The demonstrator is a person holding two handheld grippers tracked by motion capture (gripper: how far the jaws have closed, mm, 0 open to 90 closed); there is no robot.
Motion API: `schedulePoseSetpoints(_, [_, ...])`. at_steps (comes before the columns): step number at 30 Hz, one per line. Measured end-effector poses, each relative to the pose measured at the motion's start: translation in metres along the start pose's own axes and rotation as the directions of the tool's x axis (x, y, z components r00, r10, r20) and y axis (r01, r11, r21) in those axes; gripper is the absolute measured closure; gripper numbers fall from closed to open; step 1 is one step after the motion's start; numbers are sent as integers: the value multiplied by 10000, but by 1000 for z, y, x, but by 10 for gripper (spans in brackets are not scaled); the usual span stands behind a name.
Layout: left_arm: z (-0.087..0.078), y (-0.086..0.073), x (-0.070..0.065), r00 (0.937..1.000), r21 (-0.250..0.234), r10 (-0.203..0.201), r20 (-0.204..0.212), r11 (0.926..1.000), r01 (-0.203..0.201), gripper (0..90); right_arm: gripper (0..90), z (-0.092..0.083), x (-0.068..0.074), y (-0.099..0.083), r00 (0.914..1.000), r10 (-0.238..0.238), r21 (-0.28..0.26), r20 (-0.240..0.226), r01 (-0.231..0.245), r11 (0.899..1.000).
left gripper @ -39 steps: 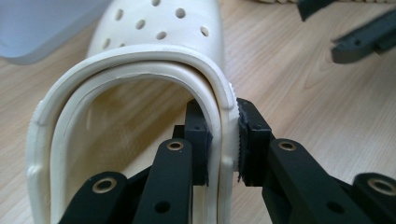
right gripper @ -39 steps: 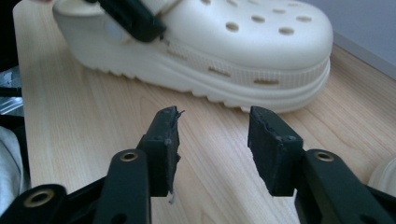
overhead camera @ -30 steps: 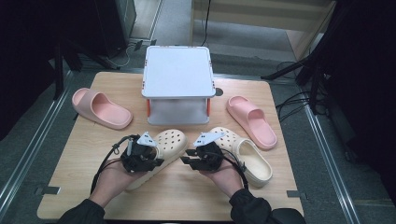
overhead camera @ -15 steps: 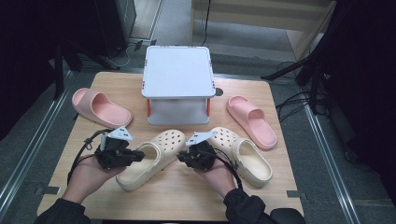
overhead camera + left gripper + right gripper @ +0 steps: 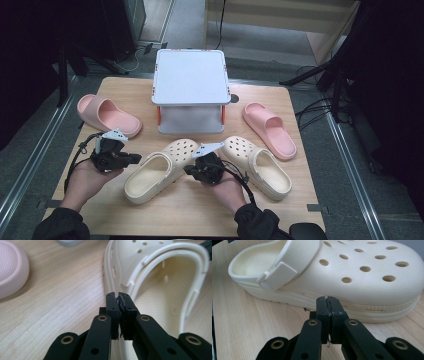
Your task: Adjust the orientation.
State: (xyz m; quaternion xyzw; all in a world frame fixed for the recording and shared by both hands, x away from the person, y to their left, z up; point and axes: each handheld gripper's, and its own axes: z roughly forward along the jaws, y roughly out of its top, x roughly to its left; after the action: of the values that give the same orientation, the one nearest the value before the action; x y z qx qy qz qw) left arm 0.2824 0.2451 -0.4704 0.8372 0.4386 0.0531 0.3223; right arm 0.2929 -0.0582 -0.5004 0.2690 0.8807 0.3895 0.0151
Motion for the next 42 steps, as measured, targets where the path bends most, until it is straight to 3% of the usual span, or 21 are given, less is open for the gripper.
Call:
schedulePoseSetpoints(6, [11, -2, 3, 9999, 397, 83, 119, 9992, -87, 865, 892, 7, 2, 0, 9999, -78, 188, 111, 76, 9998])
schedulePoseSetpoints(13, [12, -3, 4, 9996, 334, -99, 255, 9994, 90, 872, 894, 11, 2, 2, 9997, -158, 237, 185, 153, 9996])
schedulePoseSetpoints(18, [13, -4, 2, 9982, 359, -166, 569, 9992, 146, 878, 896, 10, -2, 3, 9992, -88, 255, 398, 78, 9996])
schedulePoseSetpoints(24, [16, -4, -5, 9950, 463, -16, 998, 9989, -30, 875, 884, 9, -11, 5, 9976, -25, 245, 698, 8, 9997])
schedulePoseSetpoints(28, [23, -4, -15, 9885, 640, 169, 1502, 9976, -268, 868, 883, 9, -16, 6, 9957, 63, 291, 924, -90, 9995])
schedulePoseSetpoints(32, [26, -3, -26, 9878, 649, 360, 1514, 9968, -462, 869, 884, 8, -22, 7, 9931, 276, 320, 1140, -314, 9990])
schedulePoseSetpoints(42, [30, -4, -35, 9827, 611, 461, 1792, 9965, -579, 864, 884, 9, -27, 10, 9906, 272, 277, 1342, -312, 9991])
